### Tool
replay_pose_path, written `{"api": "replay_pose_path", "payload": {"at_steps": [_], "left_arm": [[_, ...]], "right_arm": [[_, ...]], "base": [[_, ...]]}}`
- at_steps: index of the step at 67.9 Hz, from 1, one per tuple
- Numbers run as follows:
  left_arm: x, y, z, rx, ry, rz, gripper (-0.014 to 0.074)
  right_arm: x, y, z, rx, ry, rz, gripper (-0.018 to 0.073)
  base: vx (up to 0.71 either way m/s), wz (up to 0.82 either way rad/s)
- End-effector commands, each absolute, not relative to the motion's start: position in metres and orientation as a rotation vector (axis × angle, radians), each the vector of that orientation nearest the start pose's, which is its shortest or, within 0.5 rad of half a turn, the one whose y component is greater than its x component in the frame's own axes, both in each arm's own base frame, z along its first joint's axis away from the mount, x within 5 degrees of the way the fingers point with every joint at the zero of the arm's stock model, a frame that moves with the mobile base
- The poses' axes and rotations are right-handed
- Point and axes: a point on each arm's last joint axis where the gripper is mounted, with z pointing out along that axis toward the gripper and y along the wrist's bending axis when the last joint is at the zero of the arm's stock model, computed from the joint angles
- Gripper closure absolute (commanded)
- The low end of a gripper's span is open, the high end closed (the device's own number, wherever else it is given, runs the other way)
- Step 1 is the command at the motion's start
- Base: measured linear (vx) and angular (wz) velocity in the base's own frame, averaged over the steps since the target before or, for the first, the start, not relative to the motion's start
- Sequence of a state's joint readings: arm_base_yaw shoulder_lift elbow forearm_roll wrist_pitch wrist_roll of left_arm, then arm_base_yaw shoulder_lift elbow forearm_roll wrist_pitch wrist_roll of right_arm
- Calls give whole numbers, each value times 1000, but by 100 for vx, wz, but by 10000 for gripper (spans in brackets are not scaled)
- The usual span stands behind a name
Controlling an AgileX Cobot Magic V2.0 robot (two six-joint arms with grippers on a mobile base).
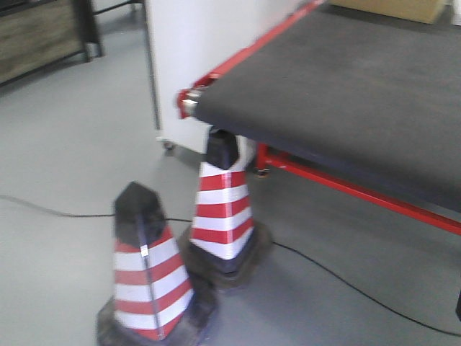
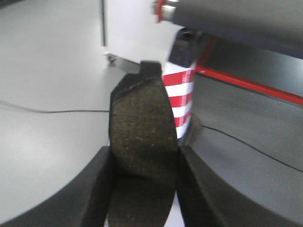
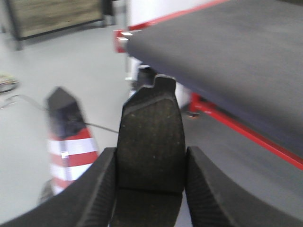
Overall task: Move and align brake pads A on conveyor
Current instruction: 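Drive up to the black belt conveyor holding both pads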
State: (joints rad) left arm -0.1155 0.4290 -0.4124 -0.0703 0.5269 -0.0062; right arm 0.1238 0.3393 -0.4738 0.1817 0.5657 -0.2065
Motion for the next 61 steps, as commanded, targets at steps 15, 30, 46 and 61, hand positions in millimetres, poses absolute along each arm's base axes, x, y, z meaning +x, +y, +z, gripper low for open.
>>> {"api": "replay_pose_path", "payload": {"at_steps": [15,30,46,61], "left_arm": [[92,-14,292,62,1911,-168,603],[92,-14,292,62,1911,-168,603],[92,-14,292,62,1911,-168,603],[92,-14,292,62,1911,-168,603]], "right_arm": [[72,16,318,-209,1775,127,567],[72,16,318,-209,1775,127,567],[72,16,318,-209,1775,127,567],[72,16,318,-209,1775,127,567]], "base": [[12,-85],[7,-84],[0,-57],[1,-20]]}}
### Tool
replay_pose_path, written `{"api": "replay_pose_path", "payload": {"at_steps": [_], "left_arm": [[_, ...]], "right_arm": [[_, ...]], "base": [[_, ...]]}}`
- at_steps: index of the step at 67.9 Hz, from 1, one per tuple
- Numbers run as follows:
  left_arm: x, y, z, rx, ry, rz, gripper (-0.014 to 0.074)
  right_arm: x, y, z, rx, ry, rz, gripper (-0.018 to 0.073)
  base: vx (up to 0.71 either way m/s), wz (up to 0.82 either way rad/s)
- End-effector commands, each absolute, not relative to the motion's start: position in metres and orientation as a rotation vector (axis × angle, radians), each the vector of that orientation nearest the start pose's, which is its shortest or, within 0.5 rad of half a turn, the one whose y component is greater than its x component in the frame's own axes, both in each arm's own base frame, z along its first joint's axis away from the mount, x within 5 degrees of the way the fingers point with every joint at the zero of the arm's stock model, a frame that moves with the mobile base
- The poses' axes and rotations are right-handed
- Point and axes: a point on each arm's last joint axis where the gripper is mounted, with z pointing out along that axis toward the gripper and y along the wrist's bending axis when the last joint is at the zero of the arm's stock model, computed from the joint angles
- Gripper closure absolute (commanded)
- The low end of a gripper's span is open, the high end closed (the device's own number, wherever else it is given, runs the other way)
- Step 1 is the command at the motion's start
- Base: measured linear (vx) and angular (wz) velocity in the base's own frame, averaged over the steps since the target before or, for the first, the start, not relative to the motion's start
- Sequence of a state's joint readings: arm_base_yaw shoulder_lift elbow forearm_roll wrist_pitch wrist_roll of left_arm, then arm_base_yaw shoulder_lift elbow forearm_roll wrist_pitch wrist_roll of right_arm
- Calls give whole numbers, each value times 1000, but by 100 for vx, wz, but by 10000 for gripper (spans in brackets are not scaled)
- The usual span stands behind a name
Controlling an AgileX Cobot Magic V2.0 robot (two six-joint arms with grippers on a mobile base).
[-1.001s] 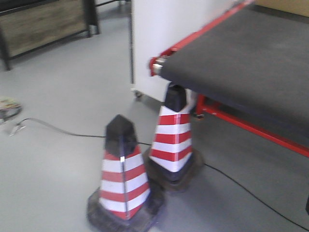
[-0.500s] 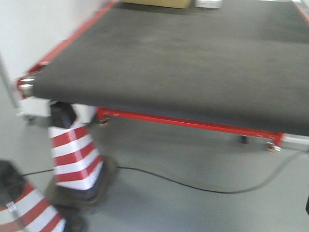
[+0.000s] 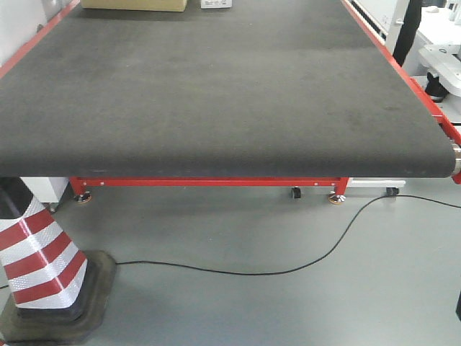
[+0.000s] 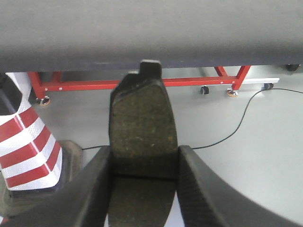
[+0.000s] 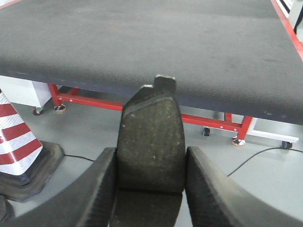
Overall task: Move and align brake pads A on conveyor
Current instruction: 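Drive up to the black belt conveyor holding both pads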
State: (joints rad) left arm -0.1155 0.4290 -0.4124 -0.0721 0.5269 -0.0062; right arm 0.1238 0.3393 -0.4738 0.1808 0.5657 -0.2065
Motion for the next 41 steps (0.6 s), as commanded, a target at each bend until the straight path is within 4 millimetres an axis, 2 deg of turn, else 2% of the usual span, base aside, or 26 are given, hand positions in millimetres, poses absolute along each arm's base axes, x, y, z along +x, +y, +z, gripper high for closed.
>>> {"api": "replay_pose_path", "payload": {"at_steps": [1,41], "left_arm": [[92,-14,292,62,1911,-168,603],[92,-14,292,62,1911,-168,603]], "right_arm": [[72,16,318,-209,1775,127,567],[72,16,318,-209,1775,127,567]], "base": [[3,-11],[12,-6]]}}
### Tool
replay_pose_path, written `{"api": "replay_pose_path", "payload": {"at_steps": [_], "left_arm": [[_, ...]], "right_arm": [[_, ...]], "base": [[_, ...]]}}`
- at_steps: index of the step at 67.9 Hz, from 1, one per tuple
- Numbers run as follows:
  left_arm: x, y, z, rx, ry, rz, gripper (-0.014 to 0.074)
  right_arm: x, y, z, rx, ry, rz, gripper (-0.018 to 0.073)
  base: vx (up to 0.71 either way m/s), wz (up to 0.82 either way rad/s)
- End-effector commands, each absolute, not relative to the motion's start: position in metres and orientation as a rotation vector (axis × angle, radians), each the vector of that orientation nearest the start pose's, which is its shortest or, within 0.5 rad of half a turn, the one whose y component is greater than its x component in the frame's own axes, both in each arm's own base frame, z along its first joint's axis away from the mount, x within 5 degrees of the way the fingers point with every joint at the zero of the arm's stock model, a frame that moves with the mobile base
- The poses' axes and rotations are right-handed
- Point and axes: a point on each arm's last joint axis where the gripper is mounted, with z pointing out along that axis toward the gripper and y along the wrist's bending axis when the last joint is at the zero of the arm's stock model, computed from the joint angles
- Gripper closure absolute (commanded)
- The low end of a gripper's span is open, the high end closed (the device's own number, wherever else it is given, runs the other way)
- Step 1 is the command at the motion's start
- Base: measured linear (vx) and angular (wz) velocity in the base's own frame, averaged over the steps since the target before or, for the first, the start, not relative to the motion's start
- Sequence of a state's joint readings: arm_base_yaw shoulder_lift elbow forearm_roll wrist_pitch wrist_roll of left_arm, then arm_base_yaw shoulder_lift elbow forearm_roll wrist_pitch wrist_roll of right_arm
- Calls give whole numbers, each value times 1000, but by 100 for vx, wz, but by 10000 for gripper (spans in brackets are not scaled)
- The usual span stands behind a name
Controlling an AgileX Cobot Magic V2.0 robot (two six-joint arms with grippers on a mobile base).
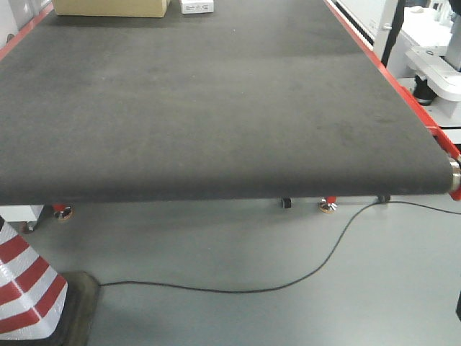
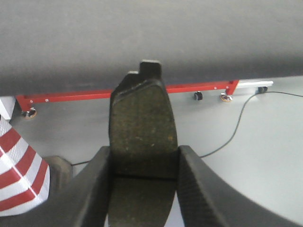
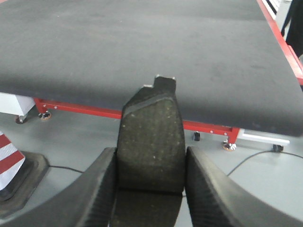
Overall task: Move and align brake pads A on conveyor
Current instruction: 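Drive up to the black belt conveyor holding both pads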
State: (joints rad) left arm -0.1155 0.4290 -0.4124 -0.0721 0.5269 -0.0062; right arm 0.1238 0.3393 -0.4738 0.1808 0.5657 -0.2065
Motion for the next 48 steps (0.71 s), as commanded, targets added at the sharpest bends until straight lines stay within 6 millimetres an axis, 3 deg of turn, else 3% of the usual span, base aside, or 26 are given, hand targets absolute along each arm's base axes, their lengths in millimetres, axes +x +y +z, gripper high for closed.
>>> {"api": "replay_pose_path", "payload": {"at_steps": [1,48], "left_arm": [[92,-14,292,62,1911,-168,603],[92,-14,292,62,1911,-168,603]], "right_arm": [[72,16,318,-209,1775,127,567],[72,16,318,-209,1775,127,567]], "base": [[24,7],[36,5]]}}
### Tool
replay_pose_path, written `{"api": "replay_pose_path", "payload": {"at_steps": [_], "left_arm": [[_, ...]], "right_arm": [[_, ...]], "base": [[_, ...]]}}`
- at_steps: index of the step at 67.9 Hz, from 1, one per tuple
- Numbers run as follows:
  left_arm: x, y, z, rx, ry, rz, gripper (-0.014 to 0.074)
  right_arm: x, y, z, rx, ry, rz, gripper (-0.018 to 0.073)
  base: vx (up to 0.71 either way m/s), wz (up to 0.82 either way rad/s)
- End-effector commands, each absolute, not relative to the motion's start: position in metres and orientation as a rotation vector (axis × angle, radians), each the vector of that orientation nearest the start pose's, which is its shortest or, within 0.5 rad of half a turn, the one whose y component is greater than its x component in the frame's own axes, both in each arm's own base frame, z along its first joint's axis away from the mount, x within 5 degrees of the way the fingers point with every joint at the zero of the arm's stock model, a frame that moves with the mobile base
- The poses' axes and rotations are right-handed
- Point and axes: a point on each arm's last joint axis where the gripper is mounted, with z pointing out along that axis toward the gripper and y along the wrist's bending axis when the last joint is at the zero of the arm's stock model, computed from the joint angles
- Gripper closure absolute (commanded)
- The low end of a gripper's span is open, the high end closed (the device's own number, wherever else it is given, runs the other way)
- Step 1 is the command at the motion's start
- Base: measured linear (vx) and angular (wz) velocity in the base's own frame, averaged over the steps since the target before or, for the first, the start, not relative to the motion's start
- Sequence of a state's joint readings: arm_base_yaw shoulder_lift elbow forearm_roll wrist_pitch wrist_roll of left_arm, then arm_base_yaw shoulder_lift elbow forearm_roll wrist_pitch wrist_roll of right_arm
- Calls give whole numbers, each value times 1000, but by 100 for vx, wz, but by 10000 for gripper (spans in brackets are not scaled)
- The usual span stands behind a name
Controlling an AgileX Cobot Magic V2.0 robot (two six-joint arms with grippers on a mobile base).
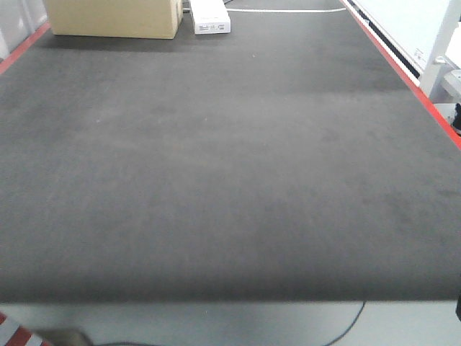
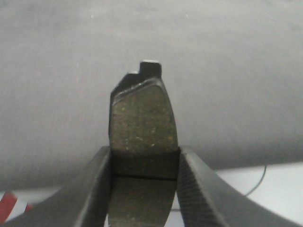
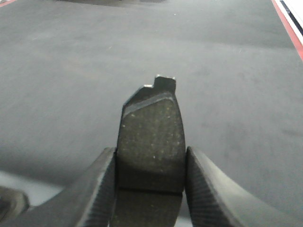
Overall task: Move and align brake pads A on conveyor
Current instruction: 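Drive up to the black belt conveyor holding both pads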
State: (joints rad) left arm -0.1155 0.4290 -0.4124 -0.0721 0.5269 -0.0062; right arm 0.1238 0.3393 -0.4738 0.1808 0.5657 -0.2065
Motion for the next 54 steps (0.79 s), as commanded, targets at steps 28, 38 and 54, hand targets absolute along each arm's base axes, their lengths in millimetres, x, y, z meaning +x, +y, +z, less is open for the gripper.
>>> {"api": "replay_pose_path", "payload": {"at_steps": [28,38,54], "left_arm": [[92,-14,292,62,1911,-168,603],[92,-14,292,62,1911,-168,603],[92,-14,292,62,1911,-168,603]], "right_arm": [[72,16,318,-209,1775,127,567],[72,16,318,-209,1775,127,567],[72,16,318,-209,1775,127,567]], "base": [[33,-3],[29,-4],[26,0]]}}
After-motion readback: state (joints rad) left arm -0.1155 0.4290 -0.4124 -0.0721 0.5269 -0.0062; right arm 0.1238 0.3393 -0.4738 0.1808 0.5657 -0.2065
